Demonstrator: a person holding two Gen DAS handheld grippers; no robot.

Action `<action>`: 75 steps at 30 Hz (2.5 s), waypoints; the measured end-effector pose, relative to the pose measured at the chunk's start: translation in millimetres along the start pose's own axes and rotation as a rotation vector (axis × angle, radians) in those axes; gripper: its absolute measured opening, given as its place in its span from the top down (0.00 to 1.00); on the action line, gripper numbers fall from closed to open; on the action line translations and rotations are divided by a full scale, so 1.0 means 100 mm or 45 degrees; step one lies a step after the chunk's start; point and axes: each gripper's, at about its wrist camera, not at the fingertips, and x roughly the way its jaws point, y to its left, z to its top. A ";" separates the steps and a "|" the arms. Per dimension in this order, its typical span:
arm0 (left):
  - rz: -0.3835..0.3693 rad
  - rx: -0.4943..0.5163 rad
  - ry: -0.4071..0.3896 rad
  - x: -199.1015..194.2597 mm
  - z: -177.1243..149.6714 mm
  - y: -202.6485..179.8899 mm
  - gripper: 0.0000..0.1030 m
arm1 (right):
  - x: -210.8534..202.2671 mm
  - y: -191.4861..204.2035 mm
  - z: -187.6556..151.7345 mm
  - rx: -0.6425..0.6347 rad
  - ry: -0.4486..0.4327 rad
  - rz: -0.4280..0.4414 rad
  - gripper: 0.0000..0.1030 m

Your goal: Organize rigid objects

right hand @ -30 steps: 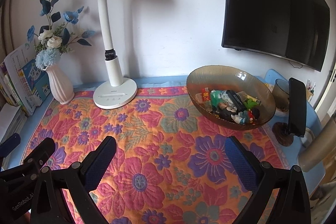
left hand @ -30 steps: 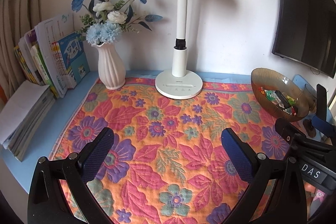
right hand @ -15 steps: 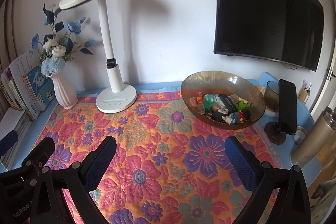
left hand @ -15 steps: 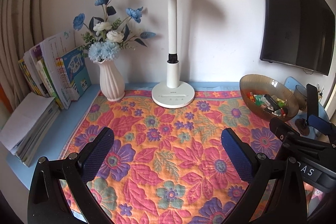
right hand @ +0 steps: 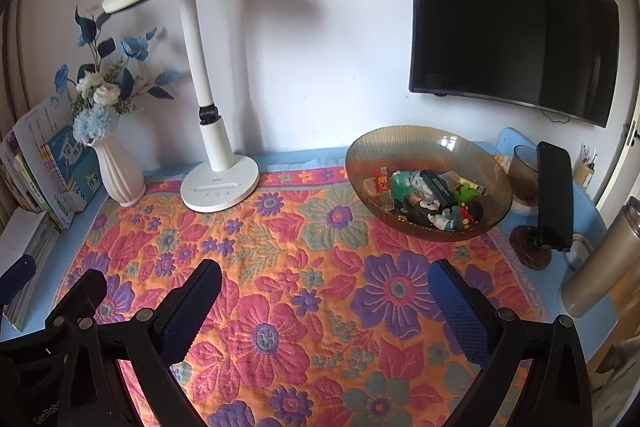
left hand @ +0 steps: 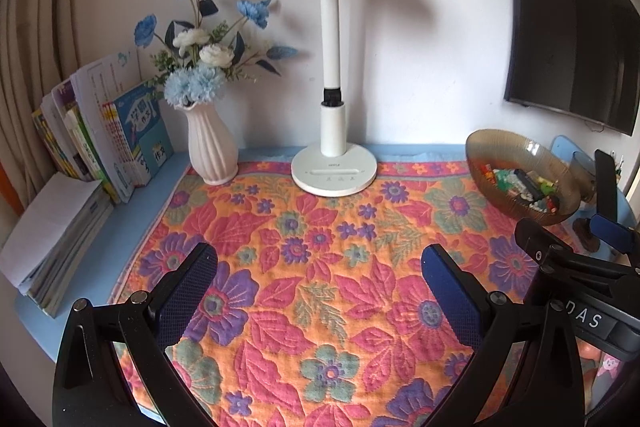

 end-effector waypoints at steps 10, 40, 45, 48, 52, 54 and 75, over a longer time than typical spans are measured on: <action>0.005 -0.012 0.085 0.33 -0.07 0.01 0.01 | 0.40 0.08 -0.11 -0.038 0.059 -0.016 0.00; -0.016 -0.138 0.200 1.53 -0.35 0.33 0.01 | 1.26 0.19 -0.36 -0.151 0.080 0.016 0.00; -0.002 -0.170 0.358 1.77 -0.44 0.36 0.01 | 1.57 0.08 -0.42 -0.071 0.261 0.017 0.00; 0.002 -0.138 0.430 1.88 -0.46 0.33 0.01 | 1.75 0.03 -0.46 -0.036 0.379 0.004 0.00; 0.018 -0.138 0.432 1.90 -0.47 0.31 0.00 | 1.81 0.06 -0.45 -0.066 0.403 0.005 0.00; 0.026 -0.138 0.433 1.90 -0.46 0.31 0.00 | 1.81 0.05 -0.46 -0.055 0.404 0.015 0.00; -0.013 -0.106 0.438 1.97 -0.43 0.35 0.00 | 1.79 0.06 -0.46 -0.039 0.396 0.011 0.00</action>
